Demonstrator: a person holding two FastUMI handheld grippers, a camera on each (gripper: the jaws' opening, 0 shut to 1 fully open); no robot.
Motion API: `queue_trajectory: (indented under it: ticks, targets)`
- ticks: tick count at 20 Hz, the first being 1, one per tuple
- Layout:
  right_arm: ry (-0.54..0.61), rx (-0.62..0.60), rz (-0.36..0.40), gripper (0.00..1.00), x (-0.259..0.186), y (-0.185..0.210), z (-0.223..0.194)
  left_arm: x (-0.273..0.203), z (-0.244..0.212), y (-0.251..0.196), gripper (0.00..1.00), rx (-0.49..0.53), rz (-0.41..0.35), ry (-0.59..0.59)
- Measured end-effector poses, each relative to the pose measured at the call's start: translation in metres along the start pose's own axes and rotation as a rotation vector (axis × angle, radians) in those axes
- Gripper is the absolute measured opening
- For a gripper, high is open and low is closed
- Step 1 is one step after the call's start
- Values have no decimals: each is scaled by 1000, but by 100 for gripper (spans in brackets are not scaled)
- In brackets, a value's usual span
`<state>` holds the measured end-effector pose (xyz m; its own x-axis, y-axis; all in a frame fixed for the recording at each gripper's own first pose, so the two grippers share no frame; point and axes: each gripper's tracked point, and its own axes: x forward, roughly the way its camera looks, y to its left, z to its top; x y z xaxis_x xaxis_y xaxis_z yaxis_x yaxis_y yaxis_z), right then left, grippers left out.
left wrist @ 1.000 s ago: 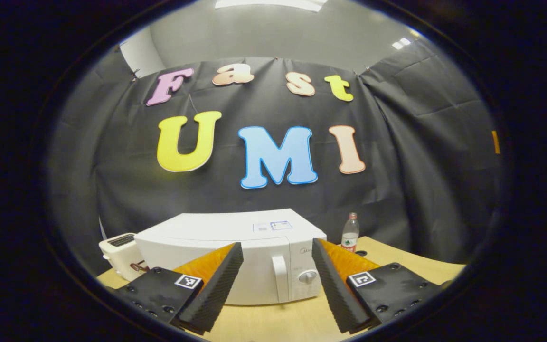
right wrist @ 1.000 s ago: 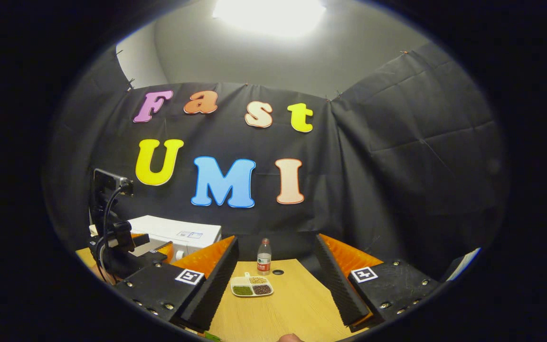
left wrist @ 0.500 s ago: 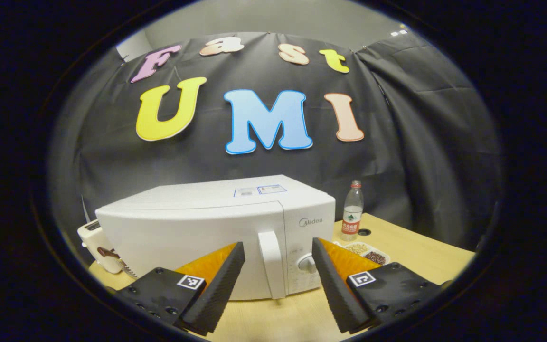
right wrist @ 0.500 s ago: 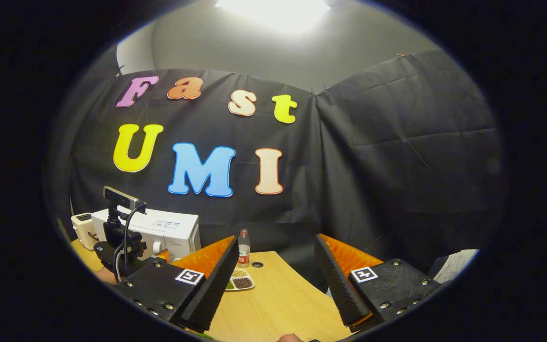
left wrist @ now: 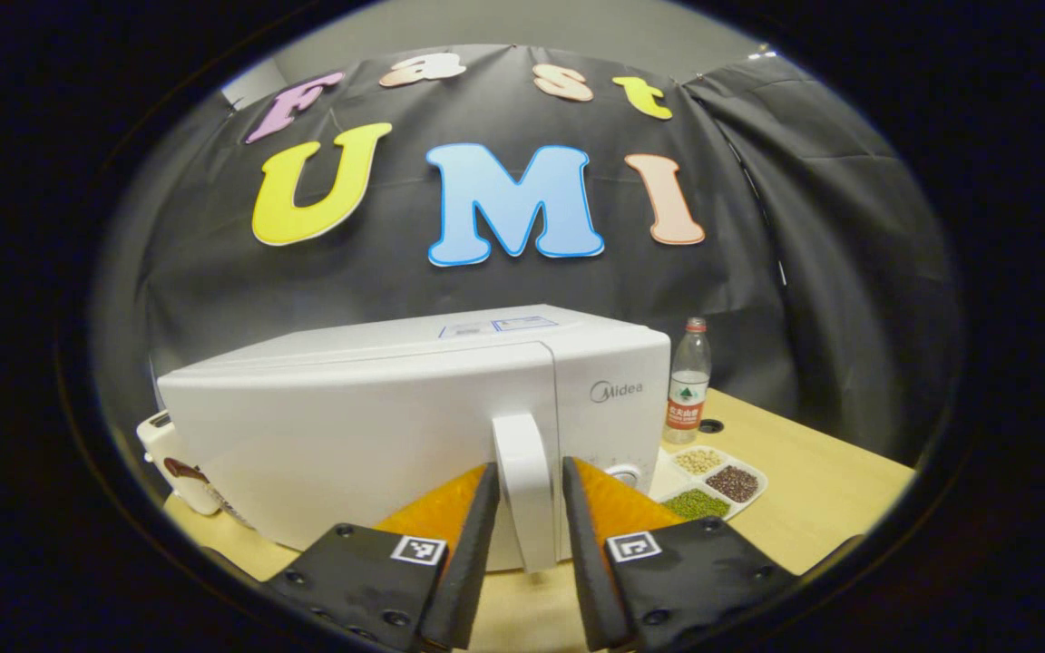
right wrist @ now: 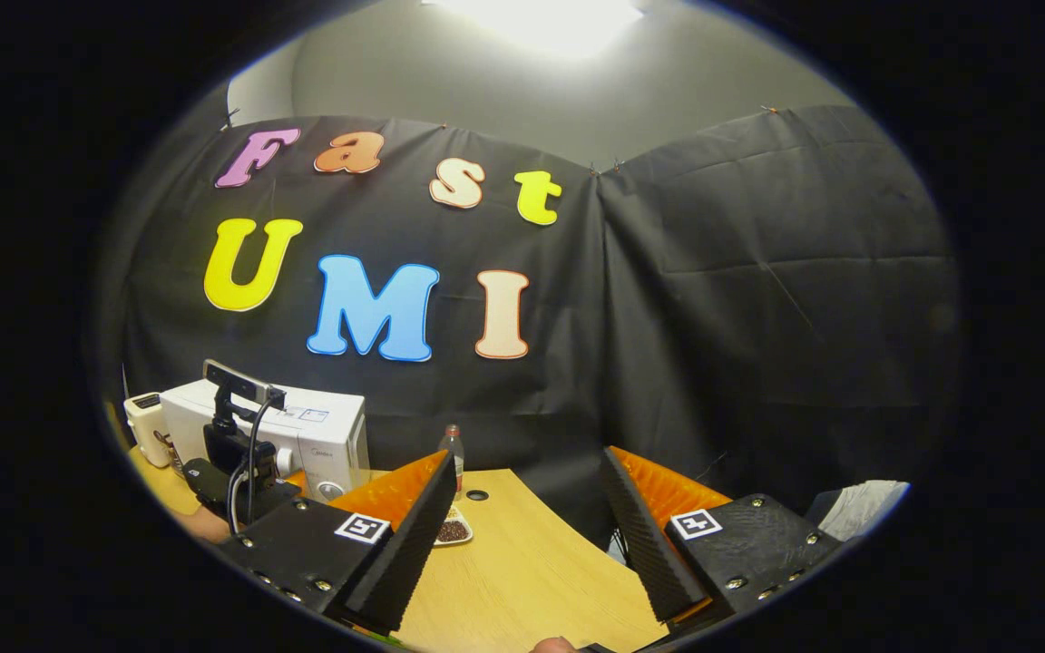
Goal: Open the microwave oven with the left hand, put the food in, and close the microwave oven.
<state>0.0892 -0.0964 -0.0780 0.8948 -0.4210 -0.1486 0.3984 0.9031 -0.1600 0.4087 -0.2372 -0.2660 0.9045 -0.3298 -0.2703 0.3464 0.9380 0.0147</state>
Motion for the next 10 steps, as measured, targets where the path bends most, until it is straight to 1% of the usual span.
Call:
queue_trajectory:
  ticks: [2, 3, 4, 5, 8, 9, 10]
  targets:
    - [3, 0, -5, 96, -2, -4, -1, 1, -2, -1, 37, 1, 1, 2]
    - [1, 0, -5, 96, -4, -5, 1, 1, -2, -1, 35, 3, 3, 5]
    - [-2, -2, -6, 96, -5, -6, 1, 0, -1, -1, 35, 5, 7, 7]
    - [-6, -7, -6, 96, -7, -8, 3, -1, -1, -1, 30, 6, 14, 9]
    - [-14, -19, -10, 96, -12, -18, 5, -2, 0, -1, 25, -2, 34, 13]
    - [-17, -15, -13, 96, -14, -21, 6, -1, -1, -1, 17, -8, 37, 16]
    - [-18, -11, -15, 96, -15, -24, 6, -1, -1, -1, 16, -9, 35, 20]
